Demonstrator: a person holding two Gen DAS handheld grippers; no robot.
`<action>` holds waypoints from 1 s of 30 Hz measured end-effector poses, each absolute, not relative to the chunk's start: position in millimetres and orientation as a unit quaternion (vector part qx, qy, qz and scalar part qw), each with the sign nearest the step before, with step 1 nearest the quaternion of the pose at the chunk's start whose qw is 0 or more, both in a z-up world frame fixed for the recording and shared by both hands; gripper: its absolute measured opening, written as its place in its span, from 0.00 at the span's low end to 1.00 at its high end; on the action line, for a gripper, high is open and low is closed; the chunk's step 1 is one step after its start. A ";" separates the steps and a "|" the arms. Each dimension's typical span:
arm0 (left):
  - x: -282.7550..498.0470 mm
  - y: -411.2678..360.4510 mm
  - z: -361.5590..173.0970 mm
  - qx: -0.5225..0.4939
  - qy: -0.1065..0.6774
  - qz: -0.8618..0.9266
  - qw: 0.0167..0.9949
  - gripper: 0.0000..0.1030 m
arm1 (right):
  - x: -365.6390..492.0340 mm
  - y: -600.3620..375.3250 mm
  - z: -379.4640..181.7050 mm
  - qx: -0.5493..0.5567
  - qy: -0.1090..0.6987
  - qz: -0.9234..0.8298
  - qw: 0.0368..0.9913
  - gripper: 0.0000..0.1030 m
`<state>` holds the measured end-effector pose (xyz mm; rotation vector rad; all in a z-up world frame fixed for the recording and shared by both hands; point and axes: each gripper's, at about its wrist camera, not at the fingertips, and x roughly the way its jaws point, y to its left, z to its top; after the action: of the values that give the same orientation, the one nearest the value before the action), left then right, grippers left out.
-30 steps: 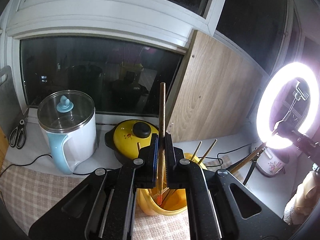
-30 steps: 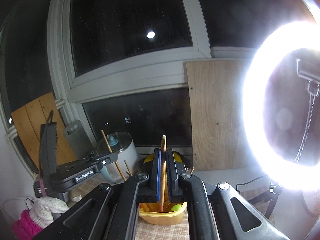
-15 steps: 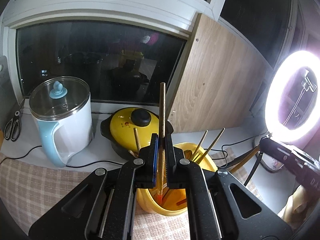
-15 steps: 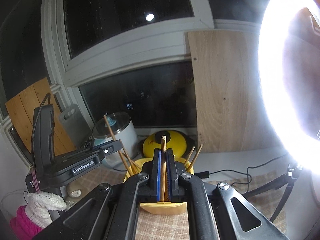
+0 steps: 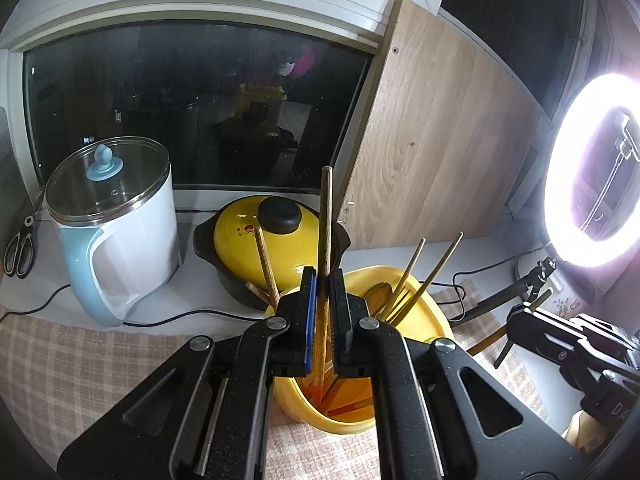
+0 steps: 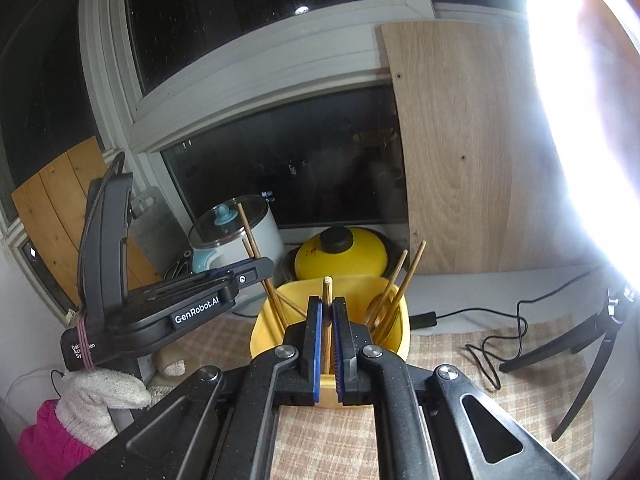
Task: Organize utensils
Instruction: 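Lower both chopsticks upright into the yellow container, then open both tools to release the chopsticks and pull back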
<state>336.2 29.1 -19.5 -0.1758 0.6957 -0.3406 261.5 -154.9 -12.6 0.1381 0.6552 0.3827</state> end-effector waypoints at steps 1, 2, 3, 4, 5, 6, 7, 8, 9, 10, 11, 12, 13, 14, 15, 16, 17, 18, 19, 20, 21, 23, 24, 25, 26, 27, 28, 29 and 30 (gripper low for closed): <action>335.5 28.6 -19.8 -0.084 0.339 -0.165 0.922 0.03 | 261.3 -154.7 -13.4 0.068 0.321 0.187 0.926 0.02; 334.4 27.9 -20.1 -0.082 0.340 -0.164 0.922 0.03 | 260.5 -154.9 -15.0 0.069 0.323 0.189 0.925 0.02; 333.6 27.5 -20.1 -0.080 0.339 -0.164 0.923 0.03 | 259.6 -155.1 -16.6 0.070 0.326 0.191 0.923 0.03; 332.6 26.8 -19.9 -0.079 0.339 -0.163 0.923 0.03 | 259.4 -155.1 -17.7 0.070 0.330 0.193 0.921 0.03; 331.5 26.6 -19.5 -0.078 0.339 -0.162 0.923 0.03 | 258.8 -155.1 -19.4 0.071 0.334 0.196 0.919 0.04; 330.2 26.6 -19.1 -0.078 0.338 -0.162 0.924 0.03 | 257.7 -155.1 -20.8 0.070 0.336 0.197 0.918 0.04; 328.9 26.8 -18.8 -0.077 0.338 -0.161 0.924 0.04 | 257.3 -155.1 -22.1 0.069 0.338 0.197 0.918 0.04; 327.2 26.8 -18.4 -0.076 0.338 -0.160 0.924 0.03 | 256.7 -155.5 -23.2 0.069 0.341 0.197 0.917 0.04; 325.7 26.6 -17.7 -0.075 0.338 -0.159 0.925 0.04 | 255.5 -156.1 -23.9 0.070 0.343 0.198 0.916 0.09; 323.4 26.6 -17.1 -0.075 0.337 -0.157 0.925 0.04 | 254.4 -156.7 -24.5 0.072 0.345 0.199 0.915 0.16; 321.3 27.0 -16.6 -0.075 0.337 -0.155 0.926 0.04 | 253.0 -158.0 -25.0 0.074 0.346 0.199 0.914 0.18; 319.2 27.6 -15.9 -0.075 0.336 -0.154 0.926 0.04 | 251.7 -159.2 -25.2 0.075 0.348 0.200 0.913 0.19; 316.8 28.1 -15.2 -0.075 0.336 -0.153 0.926 0.04 | 250.0 -159.9 -25.6 0.076 0.349 0.201 0.912 0.19; 314.1 28.7 -14.6 -0.075 0.336 -0.152 0.927 0.04 | 248.1 -160.6 -25.6 0.076 0.349 0.202 0.912 0.19; 311.5 29.1 -13.7 -0.075 0.335 -0.151 0.927 0.04 | 246.4 -161.2 -25.6 0.075 0.350 0.203 0.911 0.19; 308.6 29.3 -13.0 -0.075 0.335 -0.149 0.927 0.06 | 244.2 -161.6 -25.5 0.074 0.350 0.204 0.911 0.19; 305.2 29.8 -12.1 -0.075 0.334 -0.147 0.928 0.09 | 241.6 -162.0 -25.2 0.072 0.350 0.205 0.911 0.20; 302.7 30.0 -11.3 -0.074 0.333 -0.145 0.929 0.15 | 238.8 -162.6 -25.2 0.071 0.349 0.205 0.912 0.22; 298.4 30.8 -10.0 -0.075 0.331 -0.143 0.930 0.19 | 237.3 -163.5 -25.1 0.071 0.349 0.206 0.911 0.23; 294.6 31.4 -8.9 -0.075 0.330 -0.142 0.930 0.19 | 234.7 -164.5 -25.4 0.071 0.350 0.208 0.910 0.23; 292.6 32.0 -8.3 -0.075 0.330 -0.141 0.930 0.19 | 233.2 -165.3 -25.3 0.071 0.351 0.210 0.910 0.25; 285.0 33.5 -6.1 -0.075 0.328 -0.138 0.932 0.19 | 227.9 -168.2 -25.9 0.068 0.353 0.211 0.909 0.27; 280.5 34.4 -4.7 -0.075 0.327 -0.136 0.932 0.19 | 226.7 -169.3 -25.8 0.069 0.353 0.211 0.909 0.28; 276.3 35.4 -3.3 -0.075 0.325 -0.134 0.933 0.19 | 224.3 -171.7 -25.9 0.071 0.354 0.212 0.908 0.28; 272.7 36.3 -2.2 -0.075 0.324 -0.132 0.934 0.19 | 221.0 -175.1 -26.3 0.074 0.354 0.211 0.908 0.28; 267.8 37.2 -0.8 -0.075 0.323 -0.130 0.935 0.19 | 218.5 -178.0 -26.6 0.076 0.355 0.211 0.908 0.29; 263.3 38.3 0.3 -0.074 0.321 -0.128 0.935 0.19 | 217.0 -179.8 -26.7 0.077 0.356 0.211 0.907 0.29; 259.5 38.9 1.6 -0.073 0.321 -0.127 0.936 0.19 | 214.4 -181.9 -27.2 0.077 0.357 0.210 0.907 0.29; 255.5 39.3 3.0 -0.072 0.320 -0.126 0.936 0.19 | 211.4 -184.1 -27.8 0.076 0.358 0.209 0.907 0.30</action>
<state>255.5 39.3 3.0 -0.1478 0.6534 -0.2579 211.4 -184.1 -27.8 0.1568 0.7401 0.4315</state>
